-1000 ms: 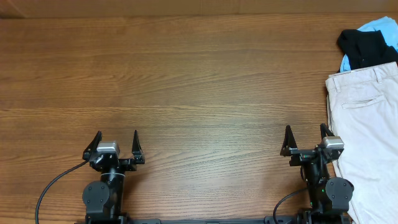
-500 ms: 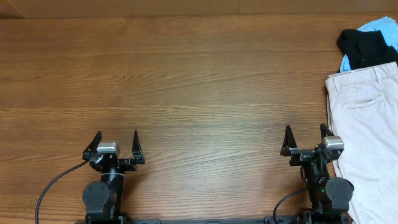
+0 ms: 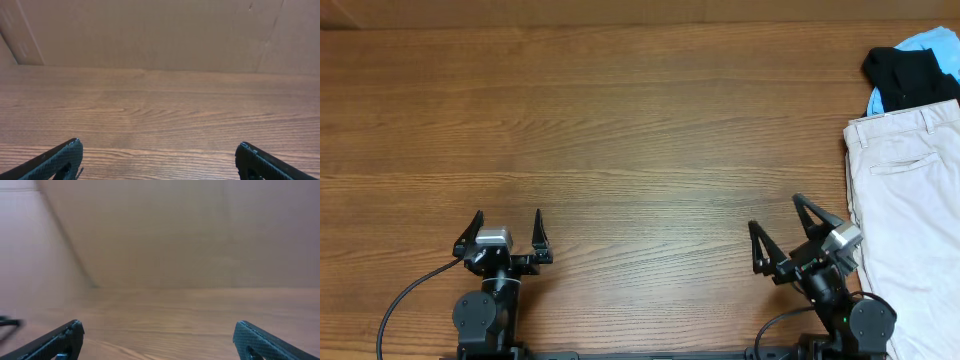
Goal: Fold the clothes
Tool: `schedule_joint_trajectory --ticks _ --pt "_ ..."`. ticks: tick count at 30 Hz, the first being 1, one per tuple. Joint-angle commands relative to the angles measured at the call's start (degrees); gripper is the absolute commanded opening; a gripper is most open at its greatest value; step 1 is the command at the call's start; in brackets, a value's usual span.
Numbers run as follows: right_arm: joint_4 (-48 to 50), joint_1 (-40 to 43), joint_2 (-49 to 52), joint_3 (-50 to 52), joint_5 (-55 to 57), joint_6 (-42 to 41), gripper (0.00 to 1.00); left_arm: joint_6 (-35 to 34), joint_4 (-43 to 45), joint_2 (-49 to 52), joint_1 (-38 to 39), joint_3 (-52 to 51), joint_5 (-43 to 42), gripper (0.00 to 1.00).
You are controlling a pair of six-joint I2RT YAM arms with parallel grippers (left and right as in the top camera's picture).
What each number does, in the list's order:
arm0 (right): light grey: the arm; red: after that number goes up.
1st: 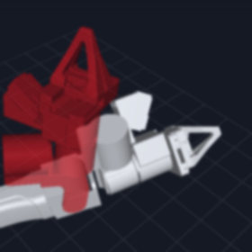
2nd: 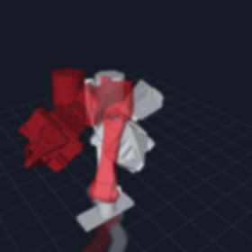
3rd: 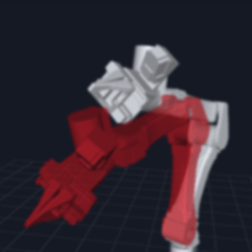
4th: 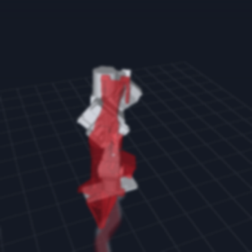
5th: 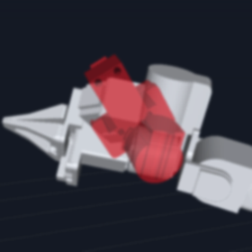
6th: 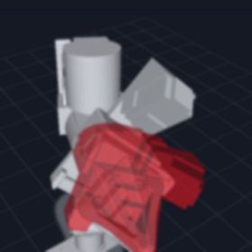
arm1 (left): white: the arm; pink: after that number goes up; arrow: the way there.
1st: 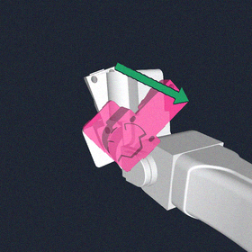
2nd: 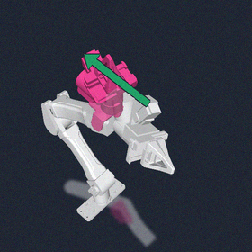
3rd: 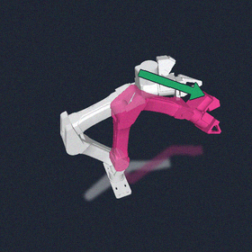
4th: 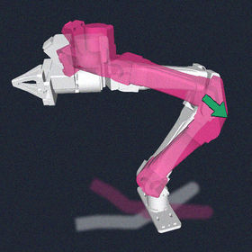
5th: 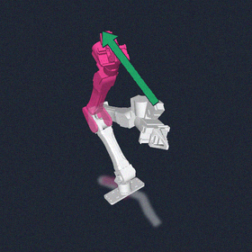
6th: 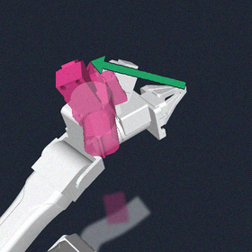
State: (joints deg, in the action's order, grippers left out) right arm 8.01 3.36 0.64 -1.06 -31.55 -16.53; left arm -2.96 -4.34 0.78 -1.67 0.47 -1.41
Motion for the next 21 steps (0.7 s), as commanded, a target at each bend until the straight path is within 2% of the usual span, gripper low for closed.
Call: schedule_joint_trajectory --ticks 1,5,7,9,11,13,18,21 --pt "3.74 0.24 -0.48 0.59 -5.03 -9.29 1.00 0.85 -0.09 -0.42 0.31 -0.20 0.74 1.00" --pt "13.70 0.26 -0.48 -0.13 -3.19 -11.61 1.00 0.85 -0.09 -0.42 0.31 -0.20 0.72 1.00" --pt "13.88 0.26 -0.17 -3.69 3.87 -10.40 1.00 0.85 -0.09 -0.42 0.31 -0.20 0.74 1.00" --pt "11.39 0.26 2.49 -8.94 8.17 -5.77 1.00 0.85 -0.11 -0.42 0.31 -0.20 0.72 1.00" --pt "6.03 0.26 9.70 -16.63 10.80 1.36 1.00 0.85 -0.09 -0.42 0.31 -0.20 0.72 1.00" --pt "2.89 0.26 16.00 -21.75 12.02 4.63 1.00 0.85 -0.09 -0.42 0.31 -0.20 0.74 1.00" --pt "-9.70 0.26 43.47 -41.64 20.11 10.78 1.00 0.85 -0.09 -0.42 0.31 -0.20 0.74 1.00" --pt "-28.81 0.26 64.98 -59.34 30.03 17.35 1.00 0.85 -0.11 -0.42 0.31 -0.20 0.74 1.00"
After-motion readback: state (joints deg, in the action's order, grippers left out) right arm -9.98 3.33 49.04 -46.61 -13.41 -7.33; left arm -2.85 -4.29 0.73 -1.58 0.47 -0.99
